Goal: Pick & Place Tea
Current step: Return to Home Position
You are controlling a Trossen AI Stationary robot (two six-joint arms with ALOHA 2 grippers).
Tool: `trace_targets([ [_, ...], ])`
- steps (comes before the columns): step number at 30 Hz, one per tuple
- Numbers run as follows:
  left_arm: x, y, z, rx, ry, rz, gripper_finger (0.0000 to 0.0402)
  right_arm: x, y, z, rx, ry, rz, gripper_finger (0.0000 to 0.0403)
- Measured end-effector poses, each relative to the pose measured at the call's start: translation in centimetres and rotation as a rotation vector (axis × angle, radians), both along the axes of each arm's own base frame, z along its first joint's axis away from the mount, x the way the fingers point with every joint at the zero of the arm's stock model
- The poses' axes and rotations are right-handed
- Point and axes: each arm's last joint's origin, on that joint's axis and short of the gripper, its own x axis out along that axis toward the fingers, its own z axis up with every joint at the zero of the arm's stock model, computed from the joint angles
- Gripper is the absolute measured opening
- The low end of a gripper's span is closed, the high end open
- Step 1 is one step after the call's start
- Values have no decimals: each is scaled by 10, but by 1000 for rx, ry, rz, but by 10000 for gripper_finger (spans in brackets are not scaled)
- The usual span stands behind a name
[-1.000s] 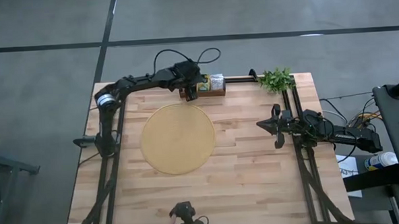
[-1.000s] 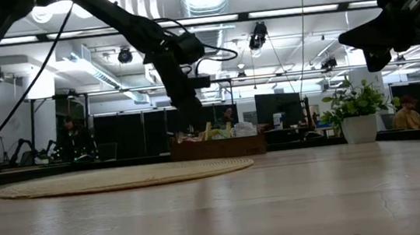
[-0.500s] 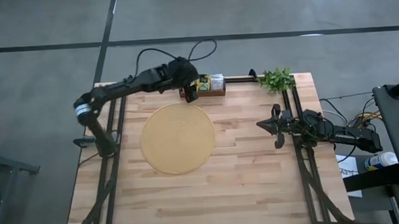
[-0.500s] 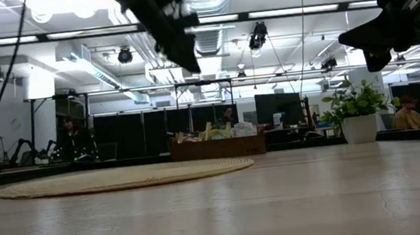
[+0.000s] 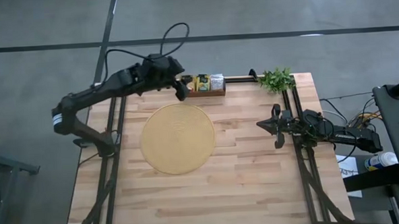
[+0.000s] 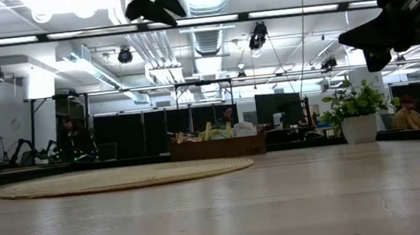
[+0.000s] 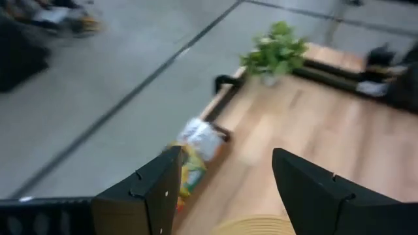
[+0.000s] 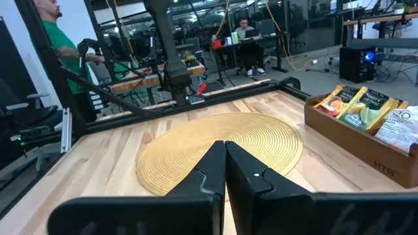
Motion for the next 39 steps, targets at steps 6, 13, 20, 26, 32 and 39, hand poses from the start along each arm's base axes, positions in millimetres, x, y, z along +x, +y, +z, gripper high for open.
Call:
trace_targets([
  [6,-4,-15,-8,-116,-32,-240,233,0,0,0,0,0,0,9],
  [13,-8,-47,-45,-155,-50,-362,233,0,0,0,0,0,0,9],
  [20,-39,-78,-75,-105,-260,-455,233,0,0,0,0,0,0,9],
  [26,-84,-85,-111,-60,-374,-464,233,0,0,0,0,0,0,9],
  [32,-120,-91,-137,-27,-499,-467,233,0,0,0,0,0,0,9],
  [39,-138,-92,-142,-6,-540,-410,233,0,0,0,0,0,0,9],
])
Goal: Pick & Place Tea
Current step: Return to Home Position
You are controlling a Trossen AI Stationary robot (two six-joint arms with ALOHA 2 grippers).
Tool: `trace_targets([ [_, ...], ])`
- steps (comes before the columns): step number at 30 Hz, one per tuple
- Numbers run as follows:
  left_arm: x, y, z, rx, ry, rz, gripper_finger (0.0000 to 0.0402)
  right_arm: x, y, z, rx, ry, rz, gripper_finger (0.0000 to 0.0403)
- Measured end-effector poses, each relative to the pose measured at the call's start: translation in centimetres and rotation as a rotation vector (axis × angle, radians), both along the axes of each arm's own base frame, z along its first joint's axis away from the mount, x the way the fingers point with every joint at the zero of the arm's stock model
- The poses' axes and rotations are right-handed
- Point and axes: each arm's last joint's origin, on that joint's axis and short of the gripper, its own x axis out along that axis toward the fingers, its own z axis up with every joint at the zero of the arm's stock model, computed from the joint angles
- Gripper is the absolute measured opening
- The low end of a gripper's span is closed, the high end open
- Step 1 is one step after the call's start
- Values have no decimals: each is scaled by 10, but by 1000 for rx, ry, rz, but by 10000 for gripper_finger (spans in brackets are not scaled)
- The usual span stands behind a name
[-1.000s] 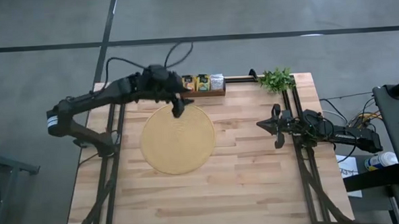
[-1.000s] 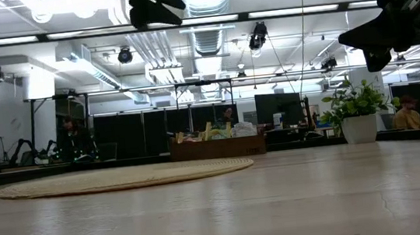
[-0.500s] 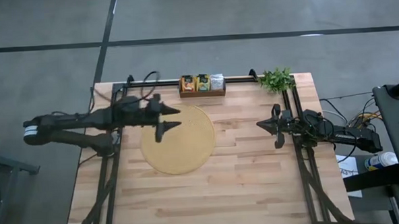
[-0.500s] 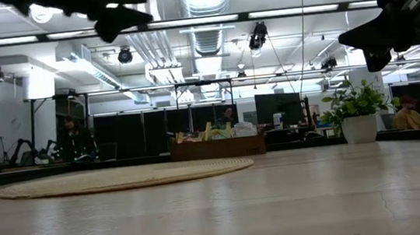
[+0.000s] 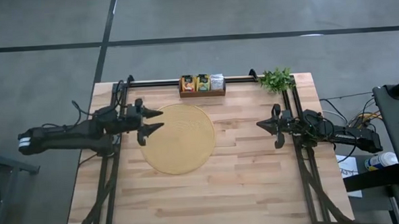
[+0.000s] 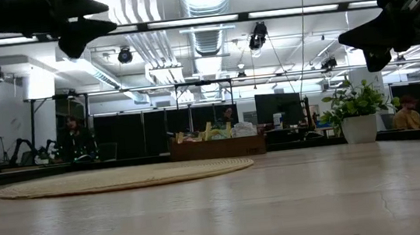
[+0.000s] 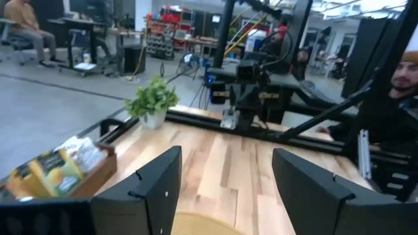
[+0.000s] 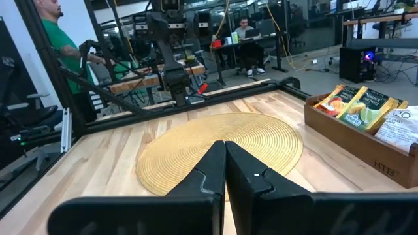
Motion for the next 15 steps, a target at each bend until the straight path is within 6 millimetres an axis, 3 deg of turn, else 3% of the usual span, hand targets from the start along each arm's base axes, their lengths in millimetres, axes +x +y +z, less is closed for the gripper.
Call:
trace_targets([
  [7,-16,-1,-18,-29,-9,62,233,0,0,0,0,0,0,9],
  [15,-35,-2,-24,-33,-111,101,233,0,0,0,0,0,0,9],
])
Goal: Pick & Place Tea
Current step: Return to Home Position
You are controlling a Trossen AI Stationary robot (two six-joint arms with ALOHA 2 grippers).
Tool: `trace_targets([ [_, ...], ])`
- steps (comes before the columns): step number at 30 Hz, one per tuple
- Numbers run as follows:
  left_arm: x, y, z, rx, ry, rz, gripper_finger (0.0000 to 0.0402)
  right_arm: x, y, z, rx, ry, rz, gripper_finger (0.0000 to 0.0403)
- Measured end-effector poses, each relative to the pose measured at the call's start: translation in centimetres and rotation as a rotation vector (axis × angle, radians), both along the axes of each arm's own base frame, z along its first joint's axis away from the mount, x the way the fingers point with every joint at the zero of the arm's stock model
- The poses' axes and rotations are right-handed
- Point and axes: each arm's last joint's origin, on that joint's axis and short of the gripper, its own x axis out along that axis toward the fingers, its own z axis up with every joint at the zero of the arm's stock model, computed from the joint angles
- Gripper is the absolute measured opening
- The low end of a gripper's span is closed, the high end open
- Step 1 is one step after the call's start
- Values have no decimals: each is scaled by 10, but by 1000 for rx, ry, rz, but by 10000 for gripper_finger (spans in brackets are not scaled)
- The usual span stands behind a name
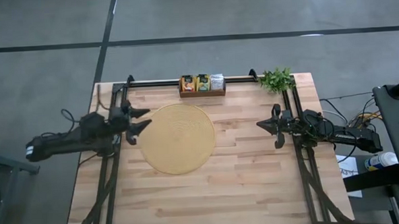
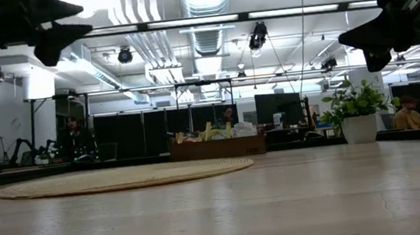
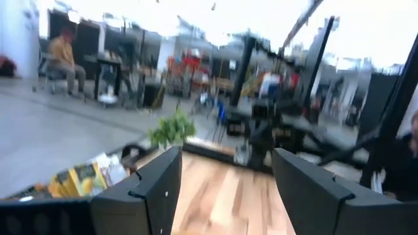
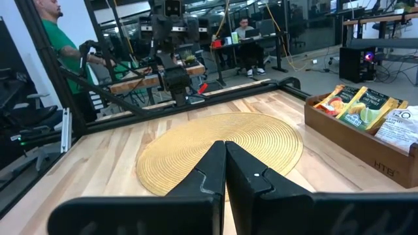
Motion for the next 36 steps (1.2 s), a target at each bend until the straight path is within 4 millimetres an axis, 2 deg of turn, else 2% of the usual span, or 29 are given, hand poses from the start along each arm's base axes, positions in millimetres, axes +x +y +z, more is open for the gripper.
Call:
trace_targets([
  [4,-4,0,2,-9,-40,11,233,0,0,0,0,0,0,9],
  [14,-2,1,-13,-33,40,25,233,0,0,0,0,-1,0,9],
  [19,0,1,-34,-42,118,26,233,0,0,0,0,0,0,9],
  [28,-1,1,-79,-135,148,20,233,0,0,0,0,0,0,9],
  [36,-2,0,-80,-53,173,9,233,0,0,0,0,0,0,9],
])
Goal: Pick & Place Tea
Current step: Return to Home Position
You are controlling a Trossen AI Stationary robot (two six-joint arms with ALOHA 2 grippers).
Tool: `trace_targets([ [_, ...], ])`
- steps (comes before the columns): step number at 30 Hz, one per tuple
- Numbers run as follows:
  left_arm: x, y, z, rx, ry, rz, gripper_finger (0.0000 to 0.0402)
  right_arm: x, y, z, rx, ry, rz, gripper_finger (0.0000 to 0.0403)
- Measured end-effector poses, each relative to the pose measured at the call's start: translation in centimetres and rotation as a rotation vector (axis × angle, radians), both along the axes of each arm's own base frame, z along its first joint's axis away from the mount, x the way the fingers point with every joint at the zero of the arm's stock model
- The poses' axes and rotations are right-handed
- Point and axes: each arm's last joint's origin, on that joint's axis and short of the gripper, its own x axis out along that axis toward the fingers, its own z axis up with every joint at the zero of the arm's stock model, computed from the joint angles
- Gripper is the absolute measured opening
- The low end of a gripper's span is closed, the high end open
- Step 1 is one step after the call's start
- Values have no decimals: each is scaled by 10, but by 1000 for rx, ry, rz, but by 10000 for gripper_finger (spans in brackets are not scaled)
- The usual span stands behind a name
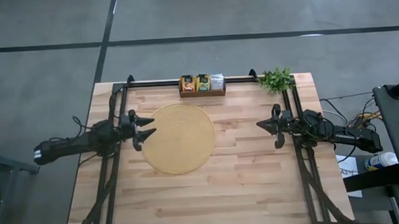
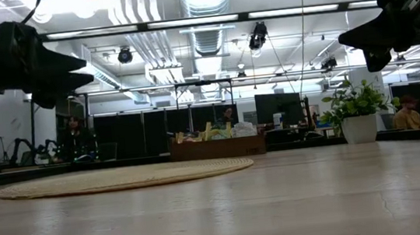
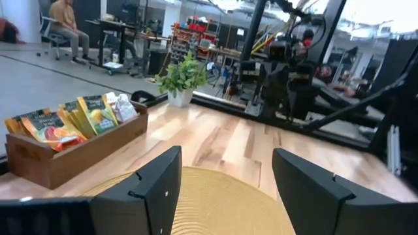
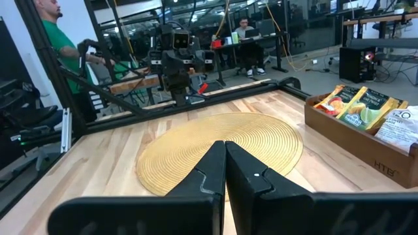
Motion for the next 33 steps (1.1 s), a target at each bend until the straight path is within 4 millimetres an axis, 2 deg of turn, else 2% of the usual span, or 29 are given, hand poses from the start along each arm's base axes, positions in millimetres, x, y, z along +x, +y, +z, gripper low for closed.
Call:
trace_targets([
  [33,2,0,-2,18,17,1,233,0,0,0,0,0,0,9],
])
